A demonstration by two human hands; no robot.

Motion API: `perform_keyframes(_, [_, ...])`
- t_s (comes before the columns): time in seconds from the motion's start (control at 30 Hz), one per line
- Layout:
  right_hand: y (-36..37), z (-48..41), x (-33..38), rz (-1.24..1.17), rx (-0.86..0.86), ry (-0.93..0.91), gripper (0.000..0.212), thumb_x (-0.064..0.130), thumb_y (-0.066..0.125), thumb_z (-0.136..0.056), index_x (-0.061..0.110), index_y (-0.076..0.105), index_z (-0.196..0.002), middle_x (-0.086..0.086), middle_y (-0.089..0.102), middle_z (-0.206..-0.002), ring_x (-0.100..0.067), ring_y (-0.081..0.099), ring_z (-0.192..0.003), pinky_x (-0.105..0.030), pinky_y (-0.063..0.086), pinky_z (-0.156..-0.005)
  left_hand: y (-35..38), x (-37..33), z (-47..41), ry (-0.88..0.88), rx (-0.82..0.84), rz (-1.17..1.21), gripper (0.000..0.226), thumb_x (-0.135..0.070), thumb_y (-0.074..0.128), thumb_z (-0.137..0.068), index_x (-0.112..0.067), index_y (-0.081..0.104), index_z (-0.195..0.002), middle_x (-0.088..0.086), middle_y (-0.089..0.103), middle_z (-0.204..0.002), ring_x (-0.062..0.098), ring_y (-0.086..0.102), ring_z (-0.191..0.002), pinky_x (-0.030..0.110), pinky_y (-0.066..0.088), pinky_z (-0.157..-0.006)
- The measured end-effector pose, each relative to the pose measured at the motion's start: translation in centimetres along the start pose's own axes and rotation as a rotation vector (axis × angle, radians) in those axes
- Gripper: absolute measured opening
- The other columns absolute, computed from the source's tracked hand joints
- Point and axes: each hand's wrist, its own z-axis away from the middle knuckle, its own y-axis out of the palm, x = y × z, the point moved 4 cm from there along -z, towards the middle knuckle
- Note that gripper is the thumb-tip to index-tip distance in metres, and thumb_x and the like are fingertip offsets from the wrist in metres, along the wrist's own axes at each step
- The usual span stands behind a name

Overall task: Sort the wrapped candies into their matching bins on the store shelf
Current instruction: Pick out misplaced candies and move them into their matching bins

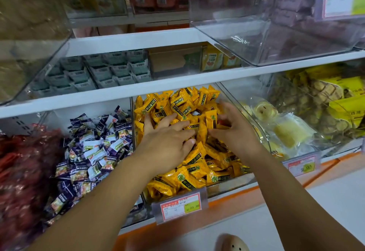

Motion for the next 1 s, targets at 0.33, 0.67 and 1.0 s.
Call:
perform_keyframes(0.33, [0.7,0.6,1.5,-0.143,-0.071,-0.047,0.033,0.000,0.065,-0.086,0.028,0.063,-0.104,0.006,0.073,-0.082,-0.007,0.067,-0.078,-0.025,0.052,-0.071,-1.7,0.3,0.7,-0.127,-0.389,0.338,0.045,-0.047,0.053,-0.092,-0.036,0.049,-0.136,-0.010,0.051,-0.140,0.012,0.030,-0.138,0.044,0.014,-0.118])
perform_keyframes(0.67, [-0.2,-0.4,3.7,0.020,-0.077,-0.185,0.021,0.015,0.053,-0.097,0.028,0.067,-0.106,0.014,0.071,-0.102,0.011,0.058,-0.087,-0.018,0.043,-0.079,-2.6,1.6,2.3,-0.211,-0.552,0.549,0.027,-0.038,0.059,-0.091,-0.038,0.065,-0.117,-0.012,0.065,-0.100,0.008,0.058,-0.081,0.024,0.044,-0.064])
perform_keyframes(1.0, [3.0,-6.7,-0.2,0.764,-0.014,-0.170,0.026,0.026,0.052,-0.095,0.023,0.070,-0.113,-0.006,0.066,-0.117,-0.026,0.055,-0.106,-0.038,0.042,-0.096,-1.9,3.5,3.0,-0.272,-0.519,0.697,0.027,-0.032,0.052,-0.096,-0.033,0.059,-0.122,-0.018,0.061,-0.095,0.005,0.060,-0.094,0.019,0.046,-0.073])
